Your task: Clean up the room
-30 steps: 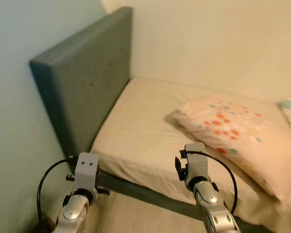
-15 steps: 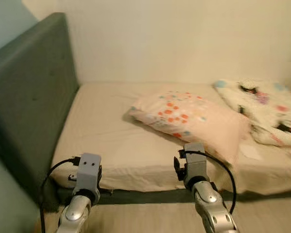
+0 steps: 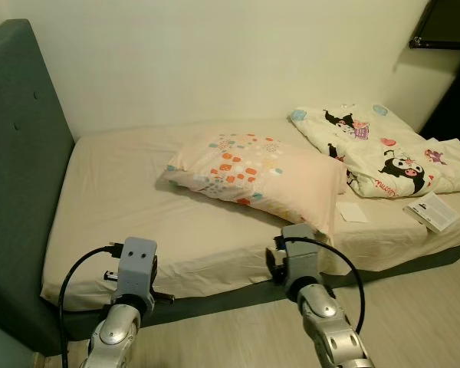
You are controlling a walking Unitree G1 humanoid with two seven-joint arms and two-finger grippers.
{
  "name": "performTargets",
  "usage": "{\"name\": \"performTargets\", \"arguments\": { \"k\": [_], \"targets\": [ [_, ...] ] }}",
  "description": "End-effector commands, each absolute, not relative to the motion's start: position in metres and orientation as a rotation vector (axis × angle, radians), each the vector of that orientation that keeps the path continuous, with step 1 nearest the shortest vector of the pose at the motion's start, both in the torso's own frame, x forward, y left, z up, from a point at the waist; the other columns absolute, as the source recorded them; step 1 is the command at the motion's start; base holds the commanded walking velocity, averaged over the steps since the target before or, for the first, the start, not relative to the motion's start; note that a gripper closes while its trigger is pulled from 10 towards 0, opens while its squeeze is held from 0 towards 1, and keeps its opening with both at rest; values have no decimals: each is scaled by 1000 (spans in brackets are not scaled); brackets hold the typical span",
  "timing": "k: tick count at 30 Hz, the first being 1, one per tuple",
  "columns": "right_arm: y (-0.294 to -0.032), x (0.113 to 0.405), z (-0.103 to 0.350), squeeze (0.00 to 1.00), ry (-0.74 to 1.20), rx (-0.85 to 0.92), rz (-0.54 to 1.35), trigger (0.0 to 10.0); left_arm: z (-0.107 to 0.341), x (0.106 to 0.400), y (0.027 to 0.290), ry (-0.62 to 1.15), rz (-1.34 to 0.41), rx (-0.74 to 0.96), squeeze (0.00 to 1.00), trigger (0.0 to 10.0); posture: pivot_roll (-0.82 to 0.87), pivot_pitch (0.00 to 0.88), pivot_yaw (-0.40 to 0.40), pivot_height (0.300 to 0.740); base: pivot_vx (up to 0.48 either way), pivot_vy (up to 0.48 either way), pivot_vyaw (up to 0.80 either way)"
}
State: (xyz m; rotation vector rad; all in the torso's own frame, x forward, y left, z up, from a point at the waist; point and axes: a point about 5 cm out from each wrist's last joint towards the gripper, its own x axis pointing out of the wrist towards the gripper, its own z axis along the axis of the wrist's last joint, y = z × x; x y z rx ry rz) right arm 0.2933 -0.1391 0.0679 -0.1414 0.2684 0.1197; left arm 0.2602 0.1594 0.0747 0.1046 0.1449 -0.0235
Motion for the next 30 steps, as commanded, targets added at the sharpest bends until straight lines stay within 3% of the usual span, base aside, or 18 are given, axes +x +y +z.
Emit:
{"name": "performTargets", "arguments": {
  "k": [1, 10, 30],
  "targets": [
    [-140, 292, 65, 0, 283, -131, 118, 10000, 72, 259, 162, 154, -23, 116, 0, 10000, -43, 77, -59, 740, 0, 0, 0],
    [-141, 293, 65, 0, 283, -137, 117, 10000, 75, 260, 159, 132, -30, 95, 0, 10000, -47, 80, -62, 740, 152, 0, 0],
    [-141, 296, 67, 0, 279, -144, 118, 10000, 75, 260, 159, 130, -25, 83, 0, 10000, -50, 84, -63, 740, 353, 0, 0]
  ]
}}
